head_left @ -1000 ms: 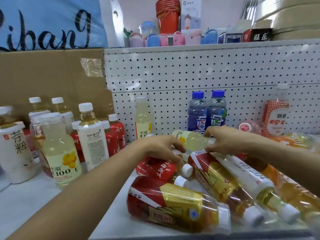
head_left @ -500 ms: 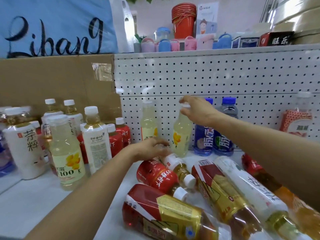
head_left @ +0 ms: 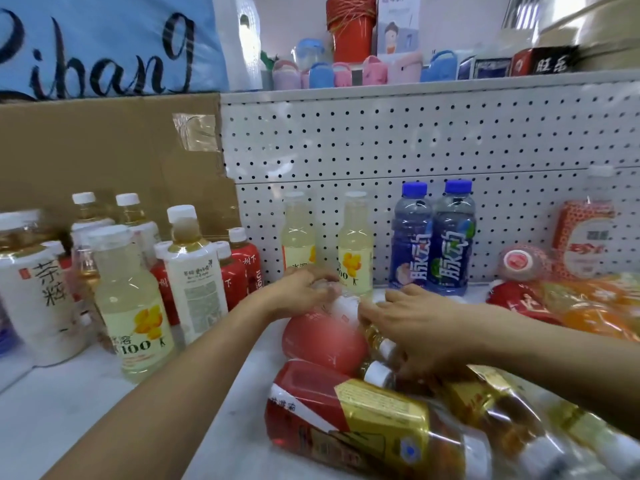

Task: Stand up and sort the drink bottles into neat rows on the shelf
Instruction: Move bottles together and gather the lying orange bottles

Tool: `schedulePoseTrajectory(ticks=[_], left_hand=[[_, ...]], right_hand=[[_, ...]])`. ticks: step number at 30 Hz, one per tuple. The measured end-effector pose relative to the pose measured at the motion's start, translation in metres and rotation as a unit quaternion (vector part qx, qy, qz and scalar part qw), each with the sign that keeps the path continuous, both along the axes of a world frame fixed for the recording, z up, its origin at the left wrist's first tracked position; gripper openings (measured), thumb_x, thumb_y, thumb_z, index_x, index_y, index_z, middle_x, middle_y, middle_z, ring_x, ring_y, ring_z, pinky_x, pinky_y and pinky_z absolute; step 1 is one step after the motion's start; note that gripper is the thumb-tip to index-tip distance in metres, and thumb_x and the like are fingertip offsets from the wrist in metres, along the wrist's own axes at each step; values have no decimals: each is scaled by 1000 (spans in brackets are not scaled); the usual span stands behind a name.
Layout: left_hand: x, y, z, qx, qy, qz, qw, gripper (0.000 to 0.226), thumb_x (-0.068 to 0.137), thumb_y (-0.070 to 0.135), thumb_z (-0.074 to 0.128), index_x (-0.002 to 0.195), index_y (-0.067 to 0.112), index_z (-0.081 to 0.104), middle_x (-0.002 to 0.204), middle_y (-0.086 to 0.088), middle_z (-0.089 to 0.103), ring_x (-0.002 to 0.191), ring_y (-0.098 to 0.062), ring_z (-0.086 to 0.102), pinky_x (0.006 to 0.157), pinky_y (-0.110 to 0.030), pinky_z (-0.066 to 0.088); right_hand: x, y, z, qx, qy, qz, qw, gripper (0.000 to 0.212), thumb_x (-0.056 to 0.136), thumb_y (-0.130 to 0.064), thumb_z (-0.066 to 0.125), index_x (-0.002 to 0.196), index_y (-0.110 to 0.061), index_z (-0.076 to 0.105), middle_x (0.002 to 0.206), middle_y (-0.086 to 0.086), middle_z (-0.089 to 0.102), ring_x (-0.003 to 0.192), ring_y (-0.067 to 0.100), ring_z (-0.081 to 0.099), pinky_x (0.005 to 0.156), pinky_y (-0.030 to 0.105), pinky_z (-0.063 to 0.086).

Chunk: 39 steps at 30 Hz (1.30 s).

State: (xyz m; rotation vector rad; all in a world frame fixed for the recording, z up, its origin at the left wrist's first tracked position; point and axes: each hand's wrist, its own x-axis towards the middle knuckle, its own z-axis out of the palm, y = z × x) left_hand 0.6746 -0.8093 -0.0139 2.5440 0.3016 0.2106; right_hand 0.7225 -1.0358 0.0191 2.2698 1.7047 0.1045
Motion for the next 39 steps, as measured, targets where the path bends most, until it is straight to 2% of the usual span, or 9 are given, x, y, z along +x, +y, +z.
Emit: schedulePoseTrajectory(ticks=[5,10,17,19,23,26,31,36,39], left_hand=[[-11,-6,6,-18,3,-6,1000,42,99,44,51,138,29,52,145,2,48,133,-18,43,113,-38,35],[-31,-10,17,-103,-21,-87,991,60,92,5,58,145,27,39,133,3,52,117,-11,53,88,-14,46],[-24,-4,14,-118,-192,12,974,55,70,41,85,118,32,59,108,11,71,100,-7,66,92,-41,54],[-25,-1,12,-76,-208,84,971,66,62,62,78,119,37,56,107,15,70,100,-9,67,89,-46,55],[-24,-1,19,51,-174,228,957,73,69,71,69,125,29,47,111,8,68,101,-20,66,86,-43,54],[-23,1,26,26,-143,256,956,83,73,71,67,130,17,40,116,-1,66,103,-27,65,85,-45,55],[-33,3,19,-56,-161,206,964,78,79,59,71,132,15,37,126,-4,62,112,-27,63,91,-50,55],[-54,2,13,-194,-171,154,954,58,92,28,68,141,17,38,137,-2,57,124,-22,56,104,-46,47],[-69,-9,10,-192,-172,125,958,61,94,28,64,146,20,33,144,-1,52,131,-20,50,110,-47,41]], right_hand=[[-3,9,-4,45,-107,52,992,57,86,-36,60,131,-19,29,104,2,58,86,17,45,91,35,41],[-9,8,50,233,18,25,972,38,85,-41,61,116,-25,47,76,-13,50,65,1,48,59,23,46],[-11,46,65,396,192,5,898,39,93,-37,61,126,-19,51,94,-2,69,83,10,64,76,28,53],[-12,36,61,372,197,-11,907,41,92,-38,62,126,-19,51,97,-2,68,87,11,65,82,33,55],[-20,14,46,110,229,-71,964,43,87,-39,67,126,-25,52,102,-7,64,86,6,63,83,30,56],[-28,12,30,13,214,-105,971,66,84,-39,71,140,-27,39,115,-7,58,92,7,58,80,20,48],[-33,16,8,27,190,-100,976,81,84,-36,73,148,-24,25,143,-1,47,124,17,48,98,30,39],[-28,16,26,118,240,-116,957,52,88,-32,68,131,-23,40,104,-5,58,86,11,60,64,17,46],[-20,27,47,201,212,-98,951,34,91,-31,64,121,-21,50,103,-5,57,84,9,57,68,22,48]])
